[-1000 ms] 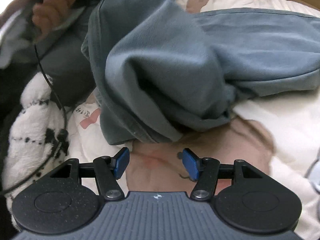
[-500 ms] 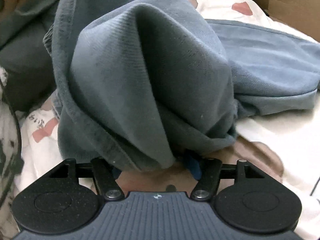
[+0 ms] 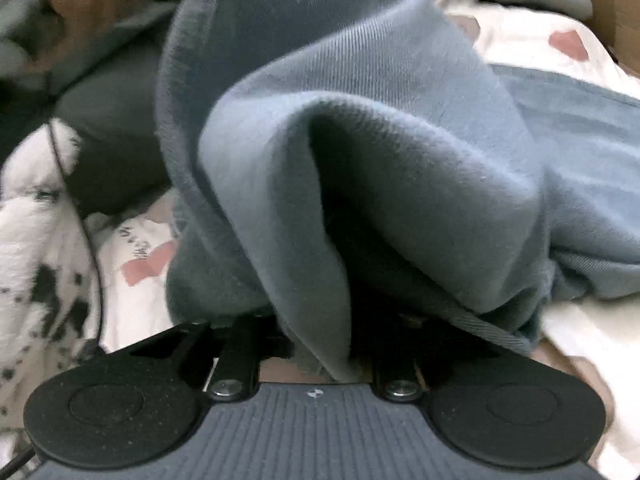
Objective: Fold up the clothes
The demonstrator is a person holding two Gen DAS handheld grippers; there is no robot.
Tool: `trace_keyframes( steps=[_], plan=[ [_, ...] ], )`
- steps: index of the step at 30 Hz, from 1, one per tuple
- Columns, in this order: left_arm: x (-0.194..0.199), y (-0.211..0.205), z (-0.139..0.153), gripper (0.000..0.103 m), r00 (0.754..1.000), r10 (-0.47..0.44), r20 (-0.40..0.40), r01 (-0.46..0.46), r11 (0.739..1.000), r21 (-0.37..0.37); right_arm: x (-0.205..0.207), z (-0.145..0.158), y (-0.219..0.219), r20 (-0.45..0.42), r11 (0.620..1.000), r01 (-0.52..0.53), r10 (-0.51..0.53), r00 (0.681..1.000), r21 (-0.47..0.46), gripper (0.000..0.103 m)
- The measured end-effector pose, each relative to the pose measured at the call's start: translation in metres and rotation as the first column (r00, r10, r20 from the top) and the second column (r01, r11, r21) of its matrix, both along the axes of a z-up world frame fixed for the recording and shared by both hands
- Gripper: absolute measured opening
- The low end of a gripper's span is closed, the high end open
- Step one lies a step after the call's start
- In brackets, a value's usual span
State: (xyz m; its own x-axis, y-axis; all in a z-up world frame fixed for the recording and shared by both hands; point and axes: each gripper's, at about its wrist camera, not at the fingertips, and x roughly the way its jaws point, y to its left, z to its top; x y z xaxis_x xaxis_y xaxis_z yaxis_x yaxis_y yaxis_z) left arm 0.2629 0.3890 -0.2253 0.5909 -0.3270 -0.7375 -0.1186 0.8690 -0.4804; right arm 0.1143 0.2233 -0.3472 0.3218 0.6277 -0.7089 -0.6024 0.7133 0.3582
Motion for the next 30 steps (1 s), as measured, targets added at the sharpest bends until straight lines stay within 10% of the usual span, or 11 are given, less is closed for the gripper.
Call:
trace_keyframes(
  steps=[15, 30],
  plan=[
    [-0.055, 0.008, 0.024, 0.01, 0.984, 0.133, 0.117, -0.129, 0.991, -0.043, 0.027, 0.079, -0.089, 0.048, 0.962, -0.248, 0.254, 0.966, -0.112, 0.013],
    [-0.079, -0.004, 0.109, 0.01, 0.953, 0.136, 0.27, -0.136, 0.991, -0.019, 0.067, 0.19, -0.149, 0.168, 0.969, -0.207, 0.228, 0.959, -0.134, 0.008]
  ],
)
